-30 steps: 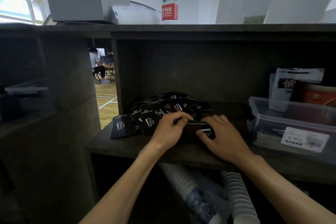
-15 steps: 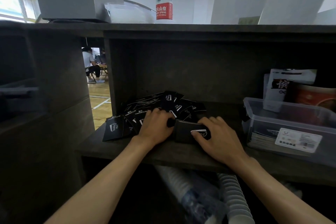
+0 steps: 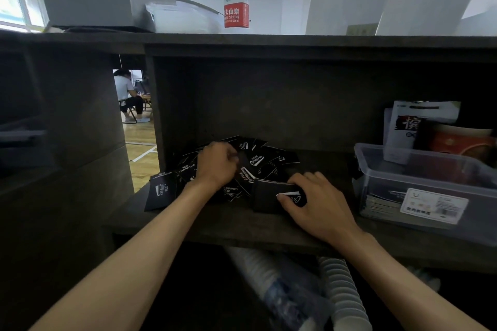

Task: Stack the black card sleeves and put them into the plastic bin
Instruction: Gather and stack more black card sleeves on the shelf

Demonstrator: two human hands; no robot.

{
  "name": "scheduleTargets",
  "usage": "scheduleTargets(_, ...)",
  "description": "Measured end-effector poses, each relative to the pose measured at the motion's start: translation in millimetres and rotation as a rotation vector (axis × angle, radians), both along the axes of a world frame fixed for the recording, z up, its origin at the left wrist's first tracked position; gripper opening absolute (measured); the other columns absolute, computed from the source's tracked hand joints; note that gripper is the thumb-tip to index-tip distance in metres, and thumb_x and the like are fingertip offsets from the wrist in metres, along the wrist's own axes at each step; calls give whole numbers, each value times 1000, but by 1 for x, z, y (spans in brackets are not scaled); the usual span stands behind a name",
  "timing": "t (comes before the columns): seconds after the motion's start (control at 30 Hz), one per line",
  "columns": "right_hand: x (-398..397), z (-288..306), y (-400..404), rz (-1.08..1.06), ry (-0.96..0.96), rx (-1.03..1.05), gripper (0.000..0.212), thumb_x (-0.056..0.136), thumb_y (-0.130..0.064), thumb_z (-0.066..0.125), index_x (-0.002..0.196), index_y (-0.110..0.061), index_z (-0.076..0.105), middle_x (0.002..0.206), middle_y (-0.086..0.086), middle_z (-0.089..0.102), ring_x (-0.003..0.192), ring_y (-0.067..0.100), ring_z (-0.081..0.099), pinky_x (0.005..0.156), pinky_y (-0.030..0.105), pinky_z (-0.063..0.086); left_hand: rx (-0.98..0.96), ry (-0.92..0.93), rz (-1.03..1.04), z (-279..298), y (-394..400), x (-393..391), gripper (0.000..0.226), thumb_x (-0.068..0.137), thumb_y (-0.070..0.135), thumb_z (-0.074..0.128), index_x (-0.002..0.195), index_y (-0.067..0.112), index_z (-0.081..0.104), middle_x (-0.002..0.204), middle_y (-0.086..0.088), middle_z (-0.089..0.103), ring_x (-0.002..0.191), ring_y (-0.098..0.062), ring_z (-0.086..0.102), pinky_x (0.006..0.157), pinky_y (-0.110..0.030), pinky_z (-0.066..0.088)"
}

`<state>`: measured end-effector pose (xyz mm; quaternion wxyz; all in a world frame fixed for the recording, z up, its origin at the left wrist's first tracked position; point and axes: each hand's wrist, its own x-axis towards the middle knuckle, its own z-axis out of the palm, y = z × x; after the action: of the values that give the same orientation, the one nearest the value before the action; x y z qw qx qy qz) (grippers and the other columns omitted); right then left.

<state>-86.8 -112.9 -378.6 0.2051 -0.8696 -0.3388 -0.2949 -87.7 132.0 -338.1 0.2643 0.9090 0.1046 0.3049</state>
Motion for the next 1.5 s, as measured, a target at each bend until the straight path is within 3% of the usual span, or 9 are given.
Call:
scheduleTargets(0.17, 5, -4, -3, -13, 46, 16, 47, 85, -63, 55, 120, -31, 52, 122, -12, 39, 105, 5, 46, 72, 23, 47, -628, -229, -257, -14, -10, -36, 18, 91, 7, 66, 92, 24, 72, 89, 1, 72, 83, -5, 66, 70, -12, 47)
scheduleTargets(0.37, 7, -4, 1, 9, 58, -41, 46, 86, -65, 46, 120, -35, 51, 109, -13, 53, 102, 7, 47, 79, 28, 47, -219, 27, -528, -35, -16, -50, 30, 89, -1, 60, 87, 25, 75, 85, 9, 75, 88, -3, 69, 87, -19, 51)
scheduleTargets(0.53, 4, -1, 0, 57, 35, -31, 28, 83, -66, 43, 96, -42, 41, 92, -17, 47, 86, 1, 40, 68, 21, 38, 31, -178, -124, -23, -10, -11, 17, 94, 21, 58, 105, 24, 70, 97, 8, 70, 97, -11, 63, 90, -33, 49)
scheduleTargets(0.67, 4, -1, 0, 65, 42, -16, 27, 82, -67, 43, 95, -44, 40, 91, -19, 46, 85, 0, 40, 67, 20, 37, 256, 85, 101, -27, -12, 21, 53, 88, 54, 61, 128, 18, 59, 124, -6, 63, 120, -27, 52, 100, -41, 36)
scheduleTargets(0.97, 6, -3, 0, 59, 35, -8, 25, 84, -62, 53, 95, -42, 43, 89, -18, 48, 85, 1, 41, 66, 19, 36, -64, -187, -129, -30, -8, 8, 15, 95, 25, 60, 90, 13, 67, 83, 1, 62, 81, -17, 61, 73, -30, 45)
scheduleTargets(1.1, 4, -3, -1, 40, 19, 7, 25, 84, -60, 55, 93, -39, 45, 87, -17, 49, 84, 3, 42, 66, 22, 37, -285, -397, -236, -25, -13, -3, 36, 102, 23, 48, 68, 13, 54, 59, 7, 52, 54, -2, 46, 54, -21, 34)
scheduleTargets(1.2, 4, -3, 0, 19, 16, 10, 25, 84, -59, 56, 94, -37, 48, 87, -16, 50, 84, 3, 43, 66, 22, 39, -443, -409, -320, -23, -18, -5, 18, 96, 6, 52, 105, 17, 63, 77, 10, 68, 69, -2, 64, 63, -19, 50)
scheduleTargets(1.33, 6, -3, 0, 6, 21, 21, 26, 83, -59, 56, 96, -38, 48, 89, -18, 50, 86, 2, 43, 67, 21, 37, -603, -413, -396, -23, -18, -9, 80, 85, -8, 62, 146, 29, 24, 102, 7, 67, 85, -8, 70, 68, -18, 54)
scheduleTargets(1.5, 8, -4, 0, -4, 10, 31, 28, 82, -58, 58, 96, -36, 50, 90, -17, 49, 86, 4, 44, 66, 23, 37, -592, -294, -496, -26, -22, -7, 116, 84, -9, 67, 151, 45, -11, 117, 7, 58, 87, -16, 73, 73, -22, 57)
